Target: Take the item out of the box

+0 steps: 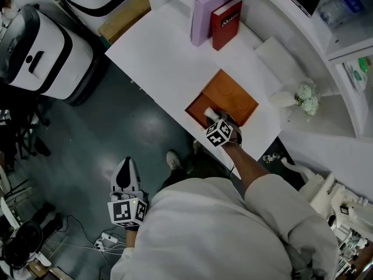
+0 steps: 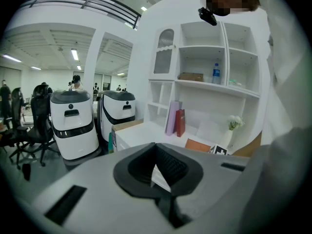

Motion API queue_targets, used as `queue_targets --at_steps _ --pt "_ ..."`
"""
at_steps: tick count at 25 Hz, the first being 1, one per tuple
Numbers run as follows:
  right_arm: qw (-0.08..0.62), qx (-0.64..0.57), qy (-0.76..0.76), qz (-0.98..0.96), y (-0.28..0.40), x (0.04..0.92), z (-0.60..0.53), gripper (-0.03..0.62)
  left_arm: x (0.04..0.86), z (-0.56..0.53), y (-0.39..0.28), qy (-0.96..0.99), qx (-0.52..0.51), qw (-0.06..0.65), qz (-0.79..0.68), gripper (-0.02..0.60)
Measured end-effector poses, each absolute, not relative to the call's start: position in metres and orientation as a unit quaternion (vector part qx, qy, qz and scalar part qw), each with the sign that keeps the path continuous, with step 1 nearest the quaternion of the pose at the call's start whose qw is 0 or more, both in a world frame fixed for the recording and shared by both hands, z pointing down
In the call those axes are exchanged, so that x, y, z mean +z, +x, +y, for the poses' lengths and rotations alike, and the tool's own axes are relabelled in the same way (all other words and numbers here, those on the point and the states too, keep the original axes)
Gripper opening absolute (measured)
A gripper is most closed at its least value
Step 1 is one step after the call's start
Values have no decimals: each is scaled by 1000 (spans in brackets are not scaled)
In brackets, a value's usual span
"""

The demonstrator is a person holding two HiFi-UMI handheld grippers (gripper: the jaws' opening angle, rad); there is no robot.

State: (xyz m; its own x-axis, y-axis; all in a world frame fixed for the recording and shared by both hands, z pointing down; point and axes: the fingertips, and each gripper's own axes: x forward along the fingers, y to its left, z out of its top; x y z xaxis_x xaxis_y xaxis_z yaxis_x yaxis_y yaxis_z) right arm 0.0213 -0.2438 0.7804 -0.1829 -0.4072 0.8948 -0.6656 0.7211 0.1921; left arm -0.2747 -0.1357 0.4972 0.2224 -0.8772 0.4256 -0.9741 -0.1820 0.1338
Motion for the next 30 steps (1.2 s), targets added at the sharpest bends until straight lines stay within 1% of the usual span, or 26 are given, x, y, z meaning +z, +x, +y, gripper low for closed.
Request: queue_targets --at_steps 5,9,30 --pt "522 125 351 -767 20 773 -241 181 496 -137 -275 761 124 190 -609 8" --pt "500 121 361 -778 17 756 -241 181 493 -139 -272 767 119 185 -603 8" --pt "333 58 436 -834 24 605 -225 181 471 -138 -229 808 101 150 -561 8"
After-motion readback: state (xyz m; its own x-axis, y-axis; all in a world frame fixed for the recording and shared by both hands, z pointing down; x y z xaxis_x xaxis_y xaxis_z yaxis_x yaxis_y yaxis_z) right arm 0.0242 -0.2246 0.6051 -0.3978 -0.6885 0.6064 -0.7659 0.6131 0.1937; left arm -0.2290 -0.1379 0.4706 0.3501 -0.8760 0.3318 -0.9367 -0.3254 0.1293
